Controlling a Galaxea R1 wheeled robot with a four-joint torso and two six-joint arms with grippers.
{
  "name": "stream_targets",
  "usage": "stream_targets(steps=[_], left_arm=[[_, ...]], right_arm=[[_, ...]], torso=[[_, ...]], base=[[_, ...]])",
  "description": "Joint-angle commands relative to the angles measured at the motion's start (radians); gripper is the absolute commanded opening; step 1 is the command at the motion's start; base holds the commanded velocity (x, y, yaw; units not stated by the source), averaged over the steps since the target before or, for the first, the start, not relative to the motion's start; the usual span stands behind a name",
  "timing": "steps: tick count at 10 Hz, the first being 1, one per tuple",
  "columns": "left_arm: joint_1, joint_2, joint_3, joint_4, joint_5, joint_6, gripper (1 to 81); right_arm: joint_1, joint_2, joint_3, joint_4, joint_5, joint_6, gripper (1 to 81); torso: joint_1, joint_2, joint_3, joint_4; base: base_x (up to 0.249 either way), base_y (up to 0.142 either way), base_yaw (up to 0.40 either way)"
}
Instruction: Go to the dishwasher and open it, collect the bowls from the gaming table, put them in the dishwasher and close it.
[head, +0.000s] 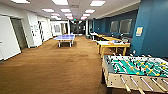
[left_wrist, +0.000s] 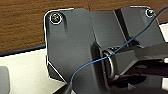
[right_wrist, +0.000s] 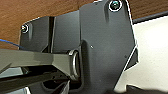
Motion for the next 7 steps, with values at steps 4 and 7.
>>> stream_targets(steps=[4, 7], left_arm=[[-0.052, 0.005, 0.002, -0.004, 0.053, 0.004, 81.1], [-0.052, 0.004, 0.001, -0.004, 0.053, 0.004, 81.1]], right_arm=[[0.054, -0.005, -0.002, -0.005, -0.051, -0.004, 81.1], [0.053, -0.005, -0.002, -0.003, -0.051, -0.004, 81.1]], torso=[[0.001, 0.0, 0.0, 0.0], [0.001, 0.0, 0.0, 0.0]], base=[[0.116, 0.0, 0.0], [0.124, 0.066, 0.0]])
